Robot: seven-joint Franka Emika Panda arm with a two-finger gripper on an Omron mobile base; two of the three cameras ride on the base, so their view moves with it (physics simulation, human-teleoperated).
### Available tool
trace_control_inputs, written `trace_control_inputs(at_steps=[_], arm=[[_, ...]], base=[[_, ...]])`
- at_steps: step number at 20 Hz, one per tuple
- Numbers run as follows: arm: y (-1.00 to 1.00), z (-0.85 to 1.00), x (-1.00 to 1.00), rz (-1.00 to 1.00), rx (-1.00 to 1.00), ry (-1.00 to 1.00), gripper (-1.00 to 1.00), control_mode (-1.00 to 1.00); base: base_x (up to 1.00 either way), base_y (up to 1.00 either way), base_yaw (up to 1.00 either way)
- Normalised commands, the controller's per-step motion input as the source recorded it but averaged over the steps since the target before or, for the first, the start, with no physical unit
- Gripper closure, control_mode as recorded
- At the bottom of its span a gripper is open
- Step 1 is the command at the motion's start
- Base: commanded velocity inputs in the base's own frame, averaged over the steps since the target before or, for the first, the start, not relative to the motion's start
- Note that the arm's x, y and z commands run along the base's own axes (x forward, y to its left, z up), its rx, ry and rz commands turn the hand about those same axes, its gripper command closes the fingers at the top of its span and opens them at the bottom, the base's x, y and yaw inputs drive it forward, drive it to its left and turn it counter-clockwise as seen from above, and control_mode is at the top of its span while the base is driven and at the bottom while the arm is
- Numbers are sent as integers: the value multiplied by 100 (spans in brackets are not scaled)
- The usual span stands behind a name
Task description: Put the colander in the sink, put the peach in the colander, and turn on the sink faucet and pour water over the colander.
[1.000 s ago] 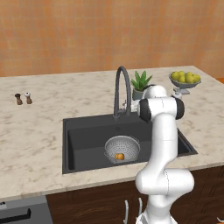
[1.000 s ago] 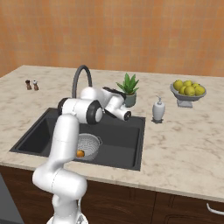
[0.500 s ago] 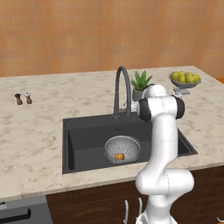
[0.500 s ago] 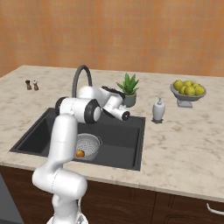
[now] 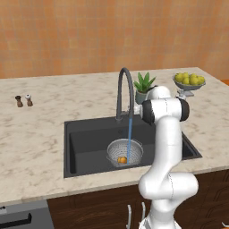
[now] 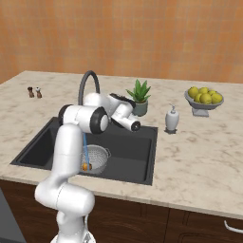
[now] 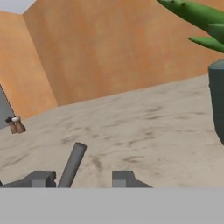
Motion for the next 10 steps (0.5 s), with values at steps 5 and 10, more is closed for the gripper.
trace_control_inputs(at_steps=[5,10], arm=[[-88,-10,-7,-2,0,2,100,-100],[-61,-3,-10,-1,0,0,100,-100]], base=[[0,0,0],[0,0,0]])
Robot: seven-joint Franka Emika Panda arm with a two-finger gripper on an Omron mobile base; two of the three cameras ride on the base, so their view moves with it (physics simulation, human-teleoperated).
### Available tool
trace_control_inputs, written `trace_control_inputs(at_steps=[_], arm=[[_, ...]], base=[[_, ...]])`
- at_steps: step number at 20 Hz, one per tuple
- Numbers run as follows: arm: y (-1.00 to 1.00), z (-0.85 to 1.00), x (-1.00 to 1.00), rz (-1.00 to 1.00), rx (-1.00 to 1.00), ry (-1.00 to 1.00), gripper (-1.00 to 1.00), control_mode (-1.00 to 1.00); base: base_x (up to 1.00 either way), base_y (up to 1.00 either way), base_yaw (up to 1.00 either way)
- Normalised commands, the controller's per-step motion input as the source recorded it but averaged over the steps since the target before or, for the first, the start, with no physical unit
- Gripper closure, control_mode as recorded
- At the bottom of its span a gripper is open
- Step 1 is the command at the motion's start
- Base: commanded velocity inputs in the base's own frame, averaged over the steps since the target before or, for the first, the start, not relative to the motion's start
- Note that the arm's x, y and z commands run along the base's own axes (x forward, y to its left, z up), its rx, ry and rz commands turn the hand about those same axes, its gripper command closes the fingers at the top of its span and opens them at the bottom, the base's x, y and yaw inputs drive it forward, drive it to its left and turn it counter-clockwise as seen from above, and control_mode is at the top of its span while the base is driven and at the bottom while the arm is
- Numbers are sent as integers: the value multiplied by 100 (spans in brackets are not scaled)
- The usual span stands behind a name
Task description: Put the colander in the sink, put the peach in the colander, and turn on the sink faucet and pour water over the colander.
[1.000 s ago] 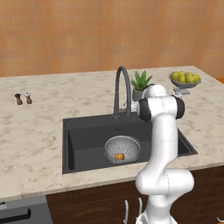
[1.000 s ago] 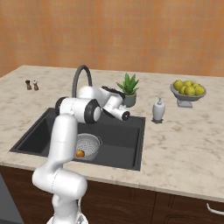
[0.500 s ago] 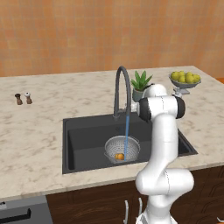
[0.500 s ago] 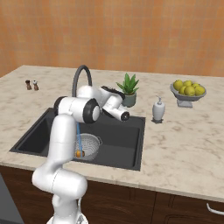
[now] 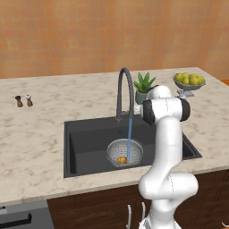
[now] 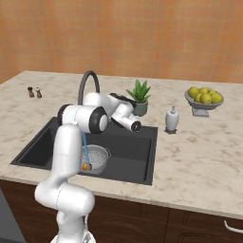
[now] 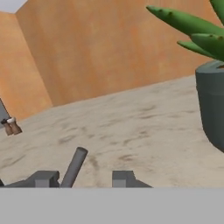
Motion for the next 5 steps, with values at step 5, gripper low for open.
trace_control_inputs(at_steps=[5], arm=[[-27,0,-7,-4,0,1,100,-100]], base=[[0,0,0]])
